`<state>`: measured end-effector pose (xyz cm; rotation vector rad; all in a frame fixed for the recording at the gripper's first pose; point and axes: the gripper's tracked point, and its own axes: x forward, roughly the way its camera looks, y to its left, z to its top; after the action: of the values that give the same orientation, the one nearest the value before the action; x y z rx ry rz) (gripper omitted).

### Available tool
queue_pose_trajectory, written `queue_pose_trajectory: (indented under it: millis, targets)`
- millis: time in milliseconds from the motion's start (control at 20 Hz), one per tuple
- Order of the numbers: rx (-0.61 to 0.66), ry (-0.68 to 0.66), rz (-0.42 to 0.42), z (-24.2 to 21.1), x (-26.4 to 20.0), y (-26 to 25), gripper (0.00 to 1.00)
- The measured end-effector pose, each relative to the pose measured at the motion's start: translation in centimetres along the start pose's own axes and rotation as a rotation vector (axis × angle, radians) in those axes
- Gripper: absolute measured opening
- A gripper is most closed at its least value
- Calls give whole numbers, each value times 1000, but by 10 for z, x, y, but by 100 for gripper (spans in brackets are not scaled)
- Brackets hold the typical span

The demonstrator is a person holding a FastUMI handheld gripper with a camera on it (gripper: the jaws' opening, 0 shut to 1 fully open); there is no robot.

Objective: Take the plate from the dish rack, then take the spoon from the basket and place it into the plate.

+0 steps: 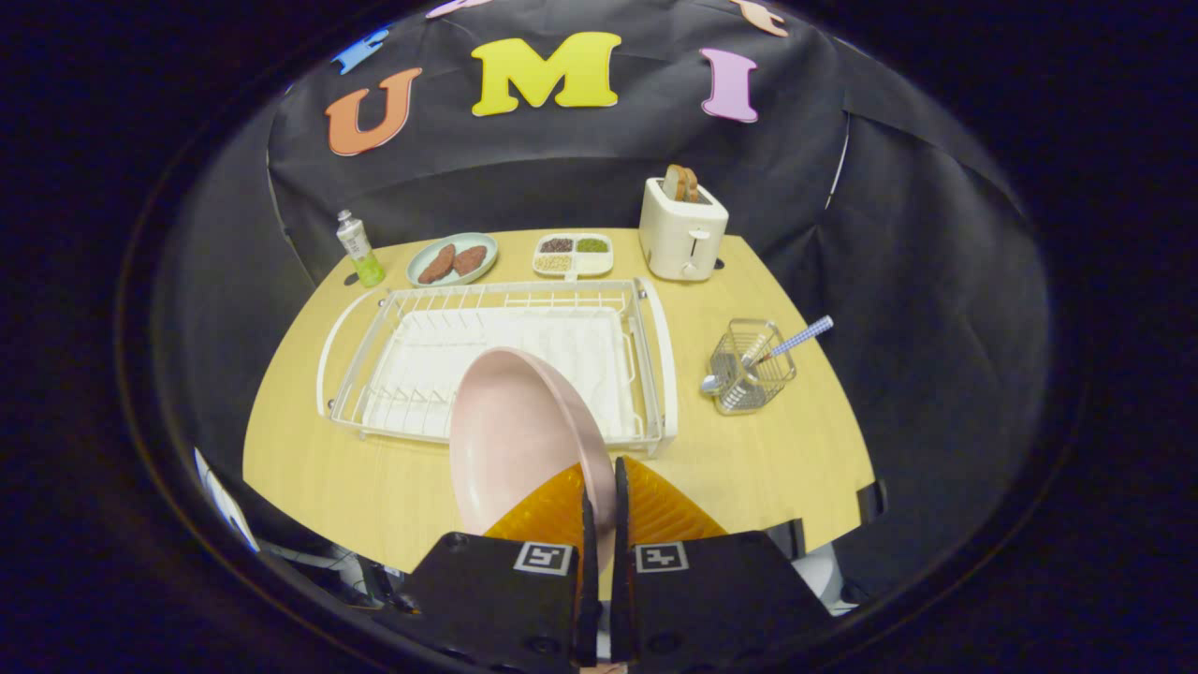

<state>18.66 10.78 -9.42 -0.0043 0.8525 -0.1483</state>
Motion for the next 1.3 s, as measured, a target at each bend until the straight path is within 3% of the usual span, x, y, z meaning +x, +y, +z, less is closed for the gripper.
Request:
queue_pose_trajectory:
  millis: [250,700,1000,1300]
  targets:
    - [14,24,90,-62,31,-6,11]
    - [186,-17,254,-97,79,-39,13]
    - [196,-11,271,-107,102,-51,17]
    - [63,-95,136,-107,116,-66,24]
